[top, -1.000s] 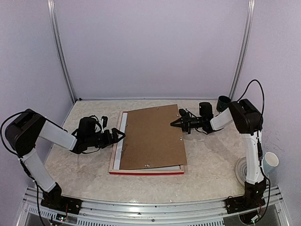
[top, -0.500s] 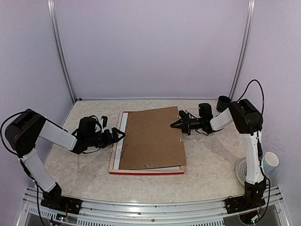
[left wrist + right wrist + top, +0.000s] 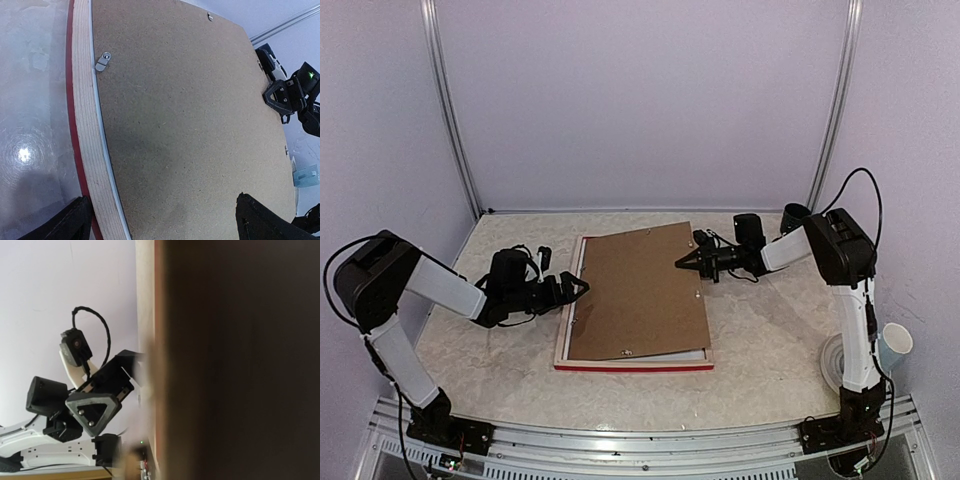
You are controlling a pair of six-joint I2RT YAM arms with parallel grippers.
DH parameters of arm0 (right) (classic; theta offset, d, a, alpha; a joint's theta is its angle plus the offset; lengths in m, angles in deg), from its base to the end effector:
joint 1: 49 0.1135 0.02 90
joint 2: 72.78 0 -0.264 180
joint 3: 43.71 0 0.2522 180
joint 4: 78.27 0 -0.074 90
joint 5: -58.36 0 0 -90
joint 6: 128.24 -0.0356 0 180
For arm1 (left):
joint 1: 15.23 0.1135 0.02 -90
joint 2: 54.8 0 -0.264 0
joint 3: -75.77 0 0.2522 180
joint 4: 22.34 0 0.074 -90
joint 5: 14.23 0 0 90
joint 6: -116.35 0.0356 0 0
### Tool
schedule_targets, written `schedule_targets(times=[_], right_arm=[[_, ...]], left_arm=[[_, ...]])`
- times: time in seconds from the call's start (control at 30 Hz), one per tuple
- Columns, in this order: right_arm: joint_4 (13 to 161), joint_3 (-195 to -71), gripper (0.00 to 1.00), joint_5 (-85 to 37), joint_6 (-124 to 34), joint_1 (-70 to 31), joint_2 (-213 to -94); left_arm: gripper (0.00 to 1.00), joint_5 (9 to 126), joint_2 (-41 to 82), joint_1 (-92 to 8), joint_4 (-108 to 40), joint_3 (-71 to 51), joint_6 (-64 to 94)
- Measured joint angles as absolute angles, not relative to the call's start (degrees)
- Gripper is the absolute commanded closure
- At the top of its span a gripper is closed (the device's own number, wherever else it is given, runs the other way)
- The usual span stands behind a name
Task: Put the photo into the frame
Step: Place the backboard next to the photo.
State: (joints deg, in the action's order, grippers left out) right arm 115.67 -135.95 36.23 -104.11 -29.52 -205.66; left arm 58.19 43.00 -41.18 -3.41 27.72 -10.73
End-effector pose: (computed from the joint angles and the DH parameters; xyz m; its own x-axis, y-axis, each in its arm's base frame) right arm 0.4313 0.1875 0.1034 -0.9998 0.0110 0.0146 0.0163 0.1691 0.9855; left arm 0.2754 -0.1460 0.1273 -0.7597 -0.2695 -0.5918 0.2411 0.7285 -0.6412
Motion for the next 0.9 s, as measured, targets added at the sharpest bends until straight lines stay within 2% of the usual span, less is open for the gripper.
schedule_targets(times=[0.17, 0.37, 0.9], right_arm=[[114.7, -136.4, 0.98, 35.5, -103.7, -28.9, -205.7], [112.6, -137.2, 0.9, 35.1, -102.5, -28.6, -205.7], [97.9, -139.8, 0.57, 30.7, -93.3, -28.1, -205.6]], left_arm=[[0.01, 58.2, 43.7, -41.6, -3.0, 27.5, -10.8], [0.01, 58.2, 44.2, -41.8, -2.7, 27.4, -10.9], [0.01, 58.3, 44.3, -41.8, -2.0, 27.6, -11.0]])
